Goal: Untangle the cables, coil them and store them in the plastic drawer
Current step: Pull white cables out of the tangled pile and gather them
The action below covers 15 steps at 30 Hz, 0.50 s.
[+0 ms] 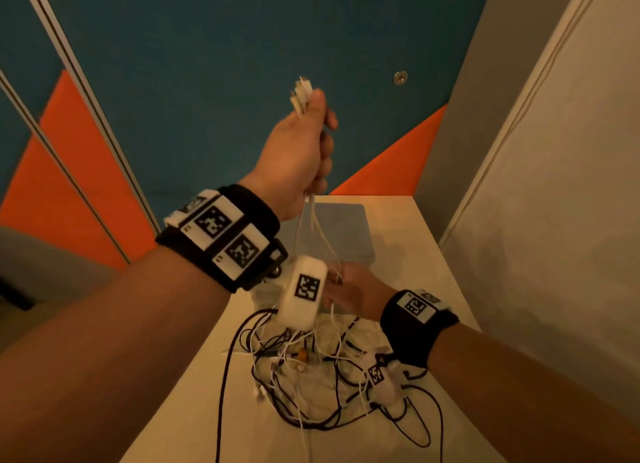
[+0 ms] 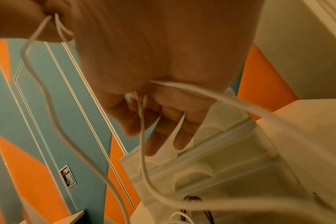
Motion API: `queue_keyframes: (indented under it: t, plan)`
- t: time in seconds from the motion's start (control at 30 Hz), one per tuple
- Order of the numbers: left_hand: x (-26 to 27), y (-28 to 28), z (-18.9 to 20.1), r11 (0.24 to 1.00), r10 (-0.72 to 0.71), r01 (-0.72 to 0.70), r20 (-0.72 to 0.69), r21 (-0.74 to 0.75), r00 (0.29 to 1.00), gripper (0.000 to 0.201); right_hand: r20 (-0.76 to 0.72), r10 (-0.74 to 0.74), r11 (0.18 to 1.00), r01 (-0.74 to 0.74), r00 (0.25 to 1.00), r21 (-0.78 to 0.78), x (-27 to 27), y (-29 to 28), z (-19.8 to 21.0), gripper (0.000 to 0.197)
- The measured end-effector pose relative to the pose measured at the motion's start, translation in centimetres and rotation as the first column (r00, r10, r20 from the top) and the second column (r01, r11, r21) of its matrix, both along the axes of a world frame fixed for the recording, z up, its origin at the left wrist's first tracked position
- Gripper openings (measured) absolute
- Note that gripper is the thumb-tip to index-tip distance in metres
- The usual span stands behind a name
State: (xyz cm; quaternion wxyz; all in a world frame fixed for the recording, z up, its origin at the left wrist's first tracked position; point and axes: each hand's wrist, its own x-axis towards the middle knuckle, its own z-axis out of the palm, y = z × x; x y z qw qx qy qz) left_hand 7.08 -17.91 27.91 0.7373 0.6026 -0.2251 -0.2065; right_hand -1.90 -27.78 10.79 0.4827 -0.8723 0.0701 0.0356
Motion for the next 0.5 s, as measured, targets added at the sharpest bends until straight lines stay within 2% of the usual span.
queue_keyframes:
  t: [0.03, 0.1, 0.17, 0.27, 0.33, 0.4, 0.5]
  plan:
    - [-0.1, 0.1, -0.6, 0.999, -0.019, 0.018, 0.023, 0.036, 1.000, 0.040, 0.002, 0.017, 1.000, -0.017, 1.000, -0.003, 0.1, -0.2, -0.1, 0.013]
    - [-0.5, 0.2, -2.1, 0.995, -0.052, 0.047, 0.056, 0.083, 0.997, 0.041, 0.028, -0.025, 0.987, 0.020, 0.999, 0.158, 0.0, -0.3, 0.8, 0.038]
    - [-1.0, 0.2, -3.4, 0.994, -0.065, 0.060, 0.056, 0.087, 0.996, 0.041, 0.152, -0.036, 0.953, -0.012, 0.988, 0.304, 0.1, -0.1, 2.2, 0.045]
    - [-2.1, -0.3, -4.5, 0.994, -0.100, 0.096, 0.076, 0.056, 0.992, 0.042, 0.267, 0.045, 0.951, -0.124, 0.963, 0.284, 0.3, 1.2, 4.9, 0.035]
    - [-2.7, -0.6, -4.6, 0.990, -0.133, 0.128, 0.110, 0.051, 0.985, 0.042, 0.275, 0.026, 0.962, -0.098, 0.961, 0.253, 1.0, 2.0, 5.2, 0.026]
    - [-2.7, -0.4, -3.9, 0.988, -0.156, 0.155, 0.078, 0.026, 0.985, 0.041, 0.223, -0.007, 0.973, -0.045, 0.975, 0.227, 1.2, 2.3, 4.3, 0.014]
    - [-1.8, 0.2, -2.2, 0.989, -0.143, 0.144, 0.010, -0.035, 0.990, 0.041, 0.114, 0.017, 0.982, -0.038, 0.993, 0.183, 0.2, 1.7, 1.2, 0.022]
